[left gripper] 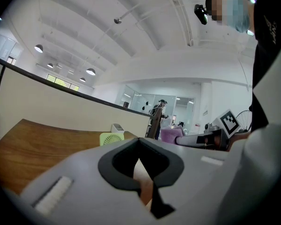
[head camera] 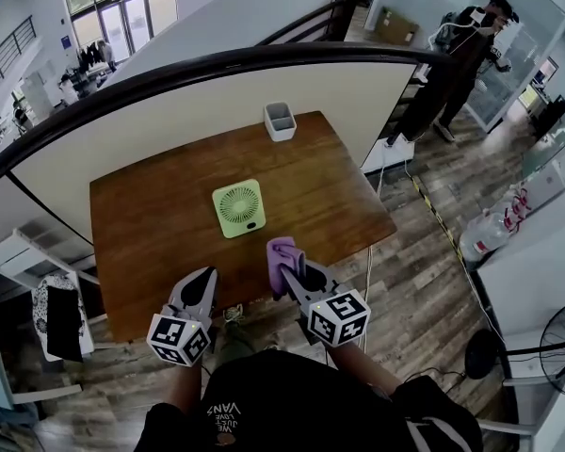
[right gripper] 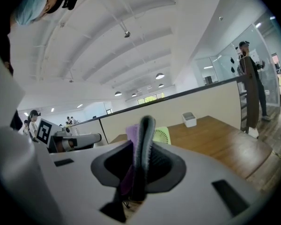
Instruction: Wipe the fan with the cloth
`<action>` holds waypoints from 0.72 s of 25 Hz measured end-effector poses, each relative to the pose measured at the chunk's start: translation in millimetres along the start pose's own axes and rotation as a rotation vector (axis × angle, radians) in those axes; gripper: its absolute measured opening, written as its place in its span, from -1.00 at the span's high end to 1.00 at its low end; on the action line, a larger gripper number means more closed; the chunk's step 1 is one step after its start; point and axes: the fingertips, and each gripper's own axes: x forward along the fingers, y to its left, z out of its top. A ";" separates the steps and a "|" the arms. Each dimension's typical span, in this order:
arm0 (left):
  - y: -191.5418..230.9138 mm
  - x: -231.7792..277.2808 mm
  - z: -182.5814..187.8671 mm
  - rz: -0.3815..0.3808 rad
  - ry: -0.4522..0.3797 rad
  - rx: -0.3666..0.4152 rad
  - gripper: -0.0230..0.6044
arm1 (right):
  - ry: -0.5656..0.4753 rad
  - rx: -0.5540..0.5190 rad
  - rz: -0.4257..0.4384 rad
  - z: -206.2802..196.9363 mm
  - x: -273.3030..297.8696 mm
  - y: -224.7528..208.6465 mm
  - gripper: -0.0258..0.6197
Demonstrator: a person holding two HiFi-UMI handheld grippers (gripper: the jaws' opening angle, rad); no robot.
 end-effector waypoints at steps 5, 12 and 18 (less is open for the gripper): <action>-5.6 -4.8 -1.2 0.006 0.000 0.009 0.89 | 0.005 0.000 0.006 -3.2 -4.0 3.0 0.66; -9.9 -5.8 -4.7 0.017 0.002 0.014 0.89 | 0.008 0.001 0.015 -6.7 -5.8 0.4 0.66; -12.1 -4.4 -5.6 0.016 0.007 0.017 0.89 | 0.007 0.004 0.020 -7.7 -5.7 -0.4 0.66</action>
